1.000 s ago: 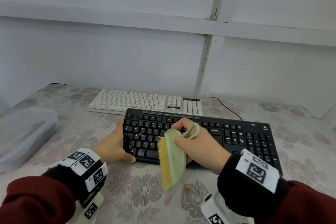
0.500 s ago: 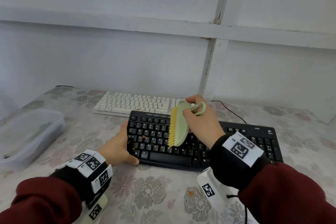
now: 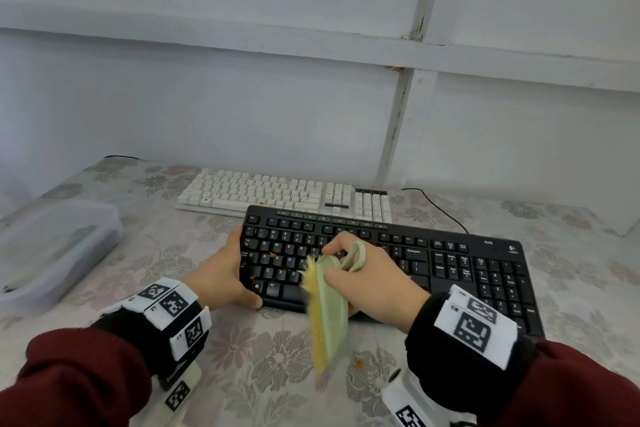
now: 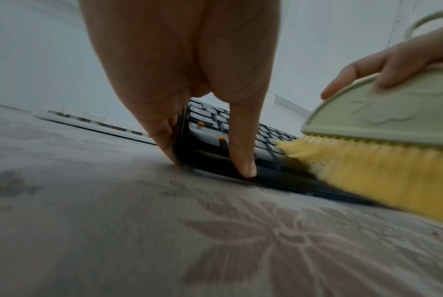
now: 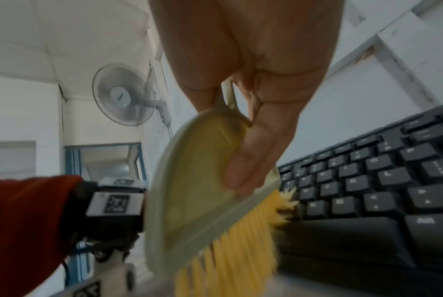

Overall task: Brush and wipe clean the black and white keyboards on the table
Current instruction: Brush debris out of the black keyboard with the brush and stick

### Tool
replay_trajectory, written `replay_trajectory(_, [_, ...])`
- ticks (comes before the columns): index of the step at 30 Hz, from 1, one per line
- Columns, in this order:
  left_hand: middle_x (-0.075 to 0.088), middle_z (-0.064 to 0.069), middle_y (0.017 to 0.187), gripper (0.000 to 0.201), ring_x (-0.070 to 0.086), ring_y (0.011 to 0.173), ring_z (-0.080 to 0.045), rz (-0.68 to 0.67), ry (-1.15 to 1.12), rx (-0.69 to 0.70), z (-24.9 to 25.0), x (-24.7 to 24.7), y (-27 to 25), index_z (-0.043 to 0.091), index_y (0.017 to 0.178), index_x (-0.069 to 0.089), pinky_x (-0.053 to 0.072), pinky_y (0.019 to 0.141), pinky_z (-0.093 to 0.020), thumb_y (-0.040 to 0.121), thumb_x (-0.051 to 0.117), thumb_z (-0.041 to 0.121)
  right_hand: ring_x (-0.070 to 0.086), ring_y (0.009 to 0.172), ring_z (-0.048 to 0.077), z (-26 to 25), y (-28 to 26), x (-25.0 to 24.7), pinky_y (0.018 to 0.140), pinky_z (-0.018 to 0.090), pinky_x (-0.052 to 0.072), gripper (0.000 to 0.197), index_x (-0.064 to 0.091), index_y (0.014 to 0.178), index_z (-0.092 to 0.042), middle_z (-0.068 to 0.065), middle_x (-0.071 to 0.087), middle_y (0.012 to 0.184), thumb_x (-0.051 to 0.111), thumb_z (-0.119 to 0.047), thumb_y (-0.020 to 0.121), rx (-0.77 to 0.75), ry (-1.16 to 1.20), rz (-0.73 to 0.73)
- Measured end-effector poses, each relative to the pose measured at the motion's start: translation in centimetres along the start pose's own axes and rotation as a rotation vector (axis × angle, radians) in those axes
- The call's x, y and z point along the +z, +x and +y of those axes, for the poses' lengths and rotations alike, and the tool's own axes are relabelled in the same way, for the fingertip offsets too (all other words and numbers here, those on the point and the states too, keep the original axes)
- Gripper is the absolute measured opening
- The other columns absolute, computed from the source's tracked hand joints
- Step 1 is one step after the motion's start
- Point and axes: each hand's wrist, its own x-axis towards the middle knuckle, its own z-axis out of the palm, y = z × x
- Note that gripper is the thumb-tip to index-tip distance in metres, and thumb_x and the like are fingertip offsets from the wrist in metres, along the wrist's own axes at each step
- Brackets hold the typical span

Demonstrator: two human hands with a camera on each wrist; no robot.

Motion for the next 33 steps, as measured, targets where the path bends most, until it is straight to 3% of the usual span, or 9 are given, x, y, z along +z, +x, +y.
replay_trajectory(4, [0.049,0.014,0.116,0.116,0.051,0.109,-0.013,-0.003,-0.004,-0.008,0.2,0.0,-0.2,0.034,0.142,0.005,0.040,0.089,-0.025,0.062,0.083,0.002,0.060,0.063,0.005,-1.0,0.6,-1.2,0.048,0.015,0.048,0.018,0.056,0.108,-0.016,0.001,0.062,0.086,0.049,-0.013,0.092,-0.020,0.102,0.096])
replay_trajectory(9, [0.048,0.013,0.119,0.116,0.049,0.110,-0.013,-0.001,-0.005,-0.011,0.3,0.0,-0.2,0.034,0.142,0.005,0.038,0.089,-0.024,0.061,0.083,0.002,0.068,0.085,0.025,-1.3,3.0,-2.4,0.062,0.040,0.061,0.025,0.052,0.111,-0.022,0.014,0.065,0.100,0.049,-0.010,0.090,-0.112,0.163,0.303])
replay_trajectory(17, [0.048,0.015,0.115,0.119,0.049,0.109,-0.012,-0.003,-0.006,-0.036,0.4,0.0,-0.3,0.033,0.144,0.002,0.037,0.089,-0.023,0.062,0.083,0.002,0.068,0.086,0.029,0.0,2.9,-0.7,0.063,0.041,0.060,0.028,0.047,0.112,-0.025,0.015,0.062,0.100,0.048,-0.009,0.089,-0.098,0.122,0.178])
replay_trajectory(20, [0.050,0.014,0.116,0.119,0.050,0.109,-0.012,0.000,0.009,-0.030,0.4,0.0,-0.3,0.033,0.143,0.002,0.038,0.087,-0.023,0.061,0.083,0.003,0.066,0.074,0.019,0.4,2.1,-0.2,0.063,0.037,0.061,0.027,0.046,0.114,-0.020,0.008,0.060,0.089,0.048,-0.009,0.089,-0.122,0.065,0.119])
replay_trajectory(22, [0.049,0.018,0.113,0.117,0.051,0.107,-0.012,0.000,0.011,-0.031,0.4,-0.1,-0.3,0.032,0.143,0.004,0.039,0.084,-0.022,0.062,0.082,0.002,0.056,0.063,0.014,0.7,1.5,0.3,0.064,0.038,0.060,0.026,0.046,0.113,-0.019,0.004,0.055,0.078,0.048,-0.009,0.088,-0.114,0.028,0.066])
replay_trajectory(26, [0.047,0.023,0.110,0.116,0.050,0.101,-0.006,-0.007,0.003,-0.023,0.5,-0.1,-0.4,0.034,0.142,0.004,0.038,0.073,-0.011,0.063,0.081,0.000,0.046,0.057,0.012,0.5,0.4,0.6,0.060,0.032,0.053,0.023,0.049,0.109,-0.019,-0.002,0.049,0.067,0.050,-0.011,0.087,-0.059,-0.002,-0.011])
replay_trajectory(30, [0.047,0.022,0.110,0.115,0.050,0.099,-0.003,-0.009,0.010,-0.013,0.3,-0.1,-0.3,0.035,0.142,0.004,0.038,0.073,-0.012,0.063,0.082,0.003,0.061,0.066,0.015,-1.0,1.1,-0.6,0.054,0.025,0.054,0.021,0.054,0.105,-0.021,0.006,0.064,0.087,0.051,-0.010,0.086,-0.098,0.086,0.111])
replay_trajectory(33, [0.049,0.019,0.113,0.116,0.052,0.105,-0.010,-0.004,0.016,-0.015,0.2,-0.2,-0.2,0.035,0.142,0.004,0.042,0.083,-0.021,0.062,0.083,0.005,0.061,0.066,0.021,-1.9,2.8,-1.5,0.058,0.038,0.058,0.024,0.052,0.107,-0.024,0.017,0.065,0.092,0.051,-0.012,0.087,-0.158,0.073,0.250])
